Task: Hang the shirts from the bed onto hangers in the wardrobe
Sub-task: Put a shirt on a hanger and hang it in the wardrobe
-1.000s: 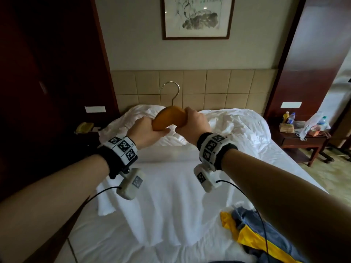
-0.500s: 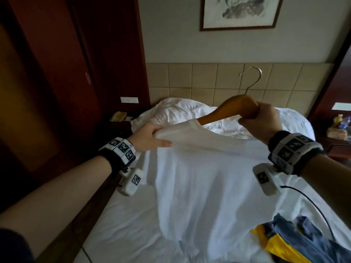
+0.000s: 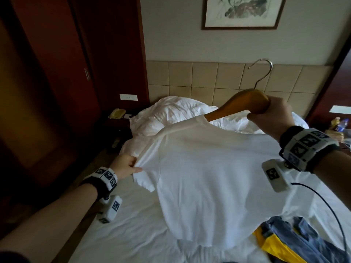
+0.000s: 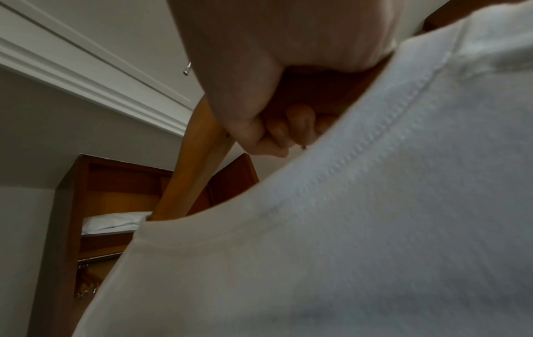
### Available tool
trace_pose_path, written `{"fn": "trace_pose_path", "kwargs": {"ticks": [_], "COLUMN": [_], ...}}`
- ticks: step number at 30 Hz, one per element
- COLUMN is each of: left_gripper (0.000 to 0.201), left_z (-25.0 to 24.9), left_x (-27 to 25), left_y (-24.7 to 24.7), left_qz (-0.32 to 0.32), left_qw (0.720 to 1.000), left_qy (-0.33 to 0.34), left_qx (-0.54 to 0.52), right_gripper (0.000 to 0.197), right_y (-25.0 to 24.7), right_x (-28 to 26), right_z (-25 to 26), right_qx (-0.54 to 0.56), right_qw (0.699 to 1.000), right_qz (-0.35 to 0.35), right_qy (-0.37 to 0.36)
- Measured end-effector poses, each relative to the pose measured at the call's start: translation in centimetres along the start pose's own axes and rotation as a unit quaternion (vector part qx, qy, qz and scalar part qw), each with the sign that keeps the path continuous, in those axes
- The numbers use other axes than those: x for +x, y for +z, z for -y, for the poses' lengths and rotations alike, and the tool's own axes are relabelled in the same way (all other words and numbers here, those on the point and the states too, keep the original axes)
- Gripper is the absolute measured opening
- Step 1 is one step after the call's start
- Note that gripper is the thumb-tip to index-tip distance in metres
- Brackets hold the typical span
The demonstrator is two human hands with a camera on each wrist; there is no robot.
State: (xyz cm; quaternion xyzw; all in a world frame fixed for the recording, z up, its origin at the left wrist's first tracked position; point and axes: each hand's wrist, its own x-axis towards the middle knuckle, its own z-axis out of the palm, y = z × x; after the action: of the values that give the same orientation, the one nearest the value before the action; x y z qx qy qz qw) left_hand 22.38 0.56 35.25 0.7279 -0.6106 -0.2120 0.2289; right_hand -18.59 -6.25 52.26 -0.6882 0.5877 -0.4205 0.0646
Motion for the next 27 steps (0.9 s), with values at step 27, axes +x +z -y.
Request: {"fn": "trace_pose_path", "kwargs": {"ticks": [27], "left_gripper": [0.069], "left_z": [-2.4], "left_x": [-1.8], "left_y": [-2.0], "left_qz": [-0.001], "left_qw": [0.998], "left_qy": [0.057], "left_qx": [0.011], "right_gripper": [0.015], "right_y": [2.8], "right_x": [-1.8], "right_z": [0.4], "right_qx": [0.018], "right_qw": [0.999], "right_qz": [0.046], "right_qy": [0.017]}}
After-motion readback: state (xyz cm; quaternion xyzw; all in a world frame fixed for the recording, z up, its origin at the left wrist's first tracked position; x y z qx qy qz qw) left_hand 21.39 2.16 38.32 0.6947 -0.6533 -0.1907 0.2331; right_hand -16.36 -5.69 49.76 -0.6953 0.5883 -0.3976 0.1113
